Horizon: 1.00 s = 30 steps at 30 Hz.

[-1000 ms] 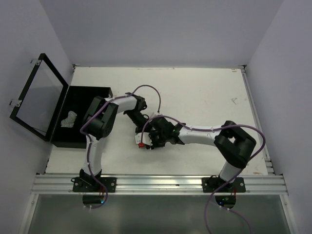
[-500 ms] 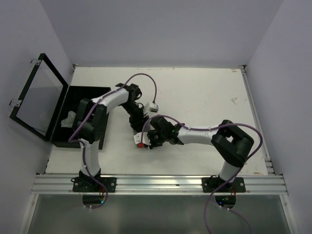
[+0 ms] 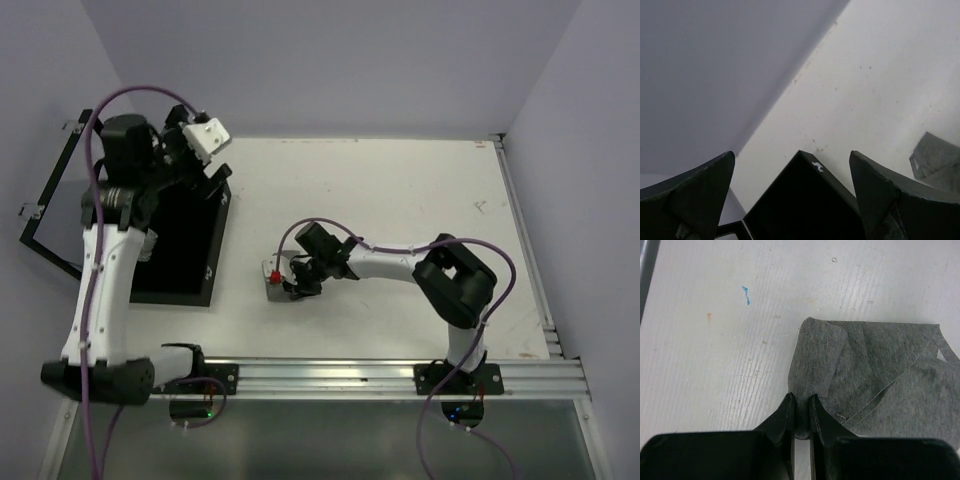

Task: Roll the underwear

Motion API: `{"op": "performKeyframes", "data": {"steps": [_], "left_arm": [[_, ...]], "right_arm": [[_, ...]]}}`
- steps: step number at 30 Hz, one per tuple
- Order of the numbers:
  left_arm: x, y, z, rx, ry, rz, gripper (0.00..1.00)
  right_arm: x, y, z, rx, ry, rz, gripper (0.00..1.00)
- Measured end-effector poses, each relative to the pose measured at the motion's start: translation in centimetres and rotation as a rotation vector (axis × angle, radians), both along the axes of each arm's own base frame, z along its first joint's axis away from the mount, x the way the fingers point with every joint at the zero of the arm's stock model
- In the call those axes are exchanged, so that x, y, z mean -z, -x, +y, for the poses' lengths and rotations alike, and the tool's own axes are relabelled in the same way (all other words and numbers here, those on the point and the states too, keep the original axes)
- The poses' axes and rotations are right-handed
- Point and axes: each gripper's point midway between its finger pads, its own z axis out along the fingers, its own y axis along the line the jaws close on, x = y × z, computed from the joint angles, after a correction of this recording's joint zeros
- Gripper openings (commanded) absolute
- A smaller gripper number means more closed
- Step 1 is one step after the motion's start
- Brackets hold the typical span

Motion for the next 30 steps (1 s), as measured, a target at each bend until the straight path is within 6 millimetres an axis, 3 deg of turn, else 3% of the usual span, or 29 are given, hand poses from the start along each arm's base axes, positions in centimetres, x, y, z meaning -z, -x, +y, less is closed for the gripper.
{"op": "performKeyframes", "data": {"steps": [4, 6, 7, 10, 11, 12, 16, 19, 23, 30], "left_arm": [[-6.0, 5.0, -0.2, -0.007, 0.053, -0.223, 1.0], [-7.0, 6.2, -0.5, 0.015, 0.06, -0.268, 1.0], [-6.4, 6.5, -0.5, 0.024, 0.056, -0.263, 1.0], [-1.1, 7.8, -0.8, 0.06, 0.028, -0.165, 0.97], [1.5, 8.3, -0.9, 0.072, 0.015, -0.105, 0.87], [4.3, 9.1, -1.2, 0.087, 0.0, -0.042, 0.84], [14.2, 13.1, -3.2, 0.206, -0.098, 0.172, 0.71], [19.7, 16.8, -4.7, 0.331, -0.167, 0.26, 0.64], [23.9, 19.0, -4.9, 0.401, -0.239, 0.281, 0.49], [29.0, 20.2, -7.9, 0.536, -0.372, 0.274, 0.45]], "right_arm": [[0.0, -0.2, 0.4, 0.019, -0.003, 0.11, 0.0], [0.1, -0.4, 0.6, 0.033, -0.005, 0.179, 0.0], [0.2, -0.5, 0.7, 0.038, -0.005, 0.216, 0.0], [0.2, -0.7, 0.9, 0.054, -0.014, 0.314, 0.0], [0.2, -0.8, 0.9, 0.061, -0.015, 0.345, 0.0], [0.3, -0.9, 0.8, 0.067, -0.017, 0.371, 0.0], [0.3, -1.1, 0.8, 0.085, -0.033, 0.49, 0.0], [0.4, -1.2, 0.8, 0.093, -0.038, 0.553, 0.0], [0.5, -1.1, 0.8, 0.096, -0.036, 0.601, 0.0], [0.6, -0.5, 0.9, 0.095, -0.021, 0.679, 0.0]]}}
